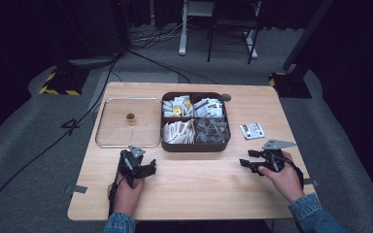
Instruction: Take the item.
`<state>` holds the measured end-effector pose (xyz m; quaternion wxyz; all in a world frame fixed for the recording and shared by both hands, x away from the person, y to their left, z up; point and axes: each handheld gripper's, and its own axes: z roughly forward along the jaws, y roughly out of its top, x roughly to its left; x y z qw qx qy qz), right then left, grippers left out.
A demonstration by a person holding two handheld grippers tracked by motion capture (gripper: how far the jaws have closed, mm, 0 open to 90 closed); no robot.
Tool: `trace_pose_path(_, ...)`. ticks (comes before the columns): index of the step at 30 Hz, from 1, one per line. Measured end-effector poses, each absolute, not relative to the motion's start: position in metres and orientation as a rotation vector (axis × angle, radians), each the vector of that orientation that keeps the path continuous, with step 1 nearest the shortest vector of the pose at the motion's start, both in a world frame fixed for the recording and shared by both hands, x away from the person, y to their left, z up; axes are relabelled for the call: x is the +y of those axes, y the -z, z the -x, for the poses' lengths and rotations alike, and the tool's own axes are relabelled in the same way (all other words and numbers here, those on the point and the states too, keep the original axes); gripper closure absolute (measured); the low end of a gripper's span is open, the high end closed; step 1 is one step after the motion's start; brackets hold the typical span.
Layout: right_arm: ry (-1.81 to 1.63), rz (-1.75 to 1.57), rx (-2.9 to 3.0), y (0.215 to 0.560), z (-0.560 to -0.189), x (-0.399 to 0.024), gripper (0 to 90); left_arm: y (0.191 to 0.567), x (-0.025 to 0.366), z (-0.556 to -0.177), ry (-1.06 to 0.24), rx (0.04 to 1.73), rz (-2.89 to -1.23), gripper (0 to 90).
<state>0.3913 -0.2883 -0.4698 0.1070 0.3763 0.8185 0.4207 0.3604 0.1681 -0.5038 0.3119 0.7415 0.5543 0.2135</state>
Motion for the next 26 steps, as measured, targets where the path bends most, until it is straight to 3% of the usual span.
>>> trace_pose_path(13, -1.115, -1.001, 2.429, 0.501, -0.381, -0.274, 34.1, 0.504, 0.168, -0.36, -0.563, 1.463, -1.956, 21.4)
trace_pose_path(17, -1.083, -0.949, 2.415, 0.503, -0.378, -0.269, 28.3, 0.504, 0.168, -0.36, -0.562, 1.463, -1.956, 21.4)
trace_pose_path(20, -1.057, -0.95, 2.422, 0.504, -0.379, -0.267, 15.0, 0.504, 0.168, -0.36, -0.563, 1.463, -1.957, 21.4)
trace_pose_path(26, -1.066, -0.972, 2.441, 0.505, -0.379, -0.267, 14.6, 0.504, 0.169, -0.361, -0.565, 1.484, -1.952, 17.7)
